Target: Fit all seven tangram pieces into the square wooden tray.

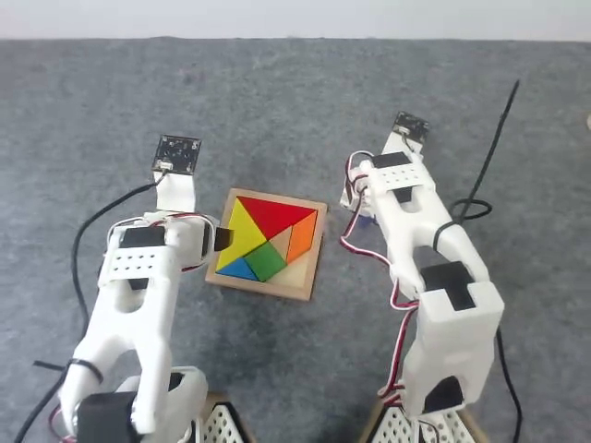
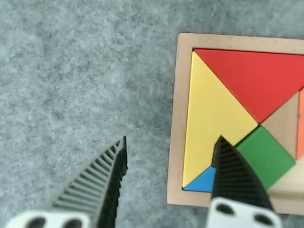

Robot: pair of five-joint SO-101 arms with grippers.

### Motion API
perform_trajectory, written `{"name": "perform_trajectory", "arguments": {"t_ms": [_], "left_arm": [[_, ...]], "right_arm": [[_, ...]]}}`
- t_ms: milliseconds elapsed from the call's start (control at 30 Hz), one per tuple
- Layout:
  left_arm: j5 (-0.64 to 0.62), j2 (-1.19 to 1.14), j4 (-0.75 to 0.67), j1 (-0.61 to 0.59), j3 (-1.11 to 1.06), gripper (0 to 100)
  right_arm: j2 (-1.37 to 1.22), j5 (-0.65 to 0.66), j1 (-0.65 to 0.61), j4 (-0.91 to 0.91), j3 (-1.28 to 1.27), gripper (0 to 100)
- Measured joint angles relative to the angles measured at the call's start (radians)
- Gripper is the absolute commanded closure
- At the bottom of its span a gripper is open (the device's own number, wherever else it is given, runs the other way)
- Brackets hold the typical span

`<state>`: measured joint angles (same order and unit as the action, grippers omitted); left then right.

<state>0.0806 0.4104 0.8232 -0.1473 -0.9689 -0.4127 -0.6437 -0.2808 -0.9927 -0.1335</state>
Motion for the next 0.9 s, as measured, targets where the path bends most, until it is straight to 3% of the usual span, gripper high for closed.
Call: {"name": "perform_trajectory", "arguments": {"t_ms": [167, 333, 467, 633, 900], "left_arm": [[0.0, 0.0, 0.0, 0.0, 0.0, 72], [0.0, 0.0, 0.0, 0.0, 0.0, 72], [0.0, 0.0, 0.0, 0.0, 0.0, 72], [0.0, 0.0, 0.0, 0.0, 0.0, 72], [0.0, 0.0, 0.0, 0.0, 0.0, 72]], "right_arm": [[0.023, 0.0, 0.046, -0.02, -0.009, 94.6], [0.112, -0.034, 0.092, -0.063, -0.011, 78.4], [0.133, -0.173, 0.092, -0.057, -0.011, 67.7], [0.11, -0.224, 0.092, 0.074, -0.012, 66.9], [0.028, -0.163, 0.091, 0.203, -0.012, 66.9]]}}
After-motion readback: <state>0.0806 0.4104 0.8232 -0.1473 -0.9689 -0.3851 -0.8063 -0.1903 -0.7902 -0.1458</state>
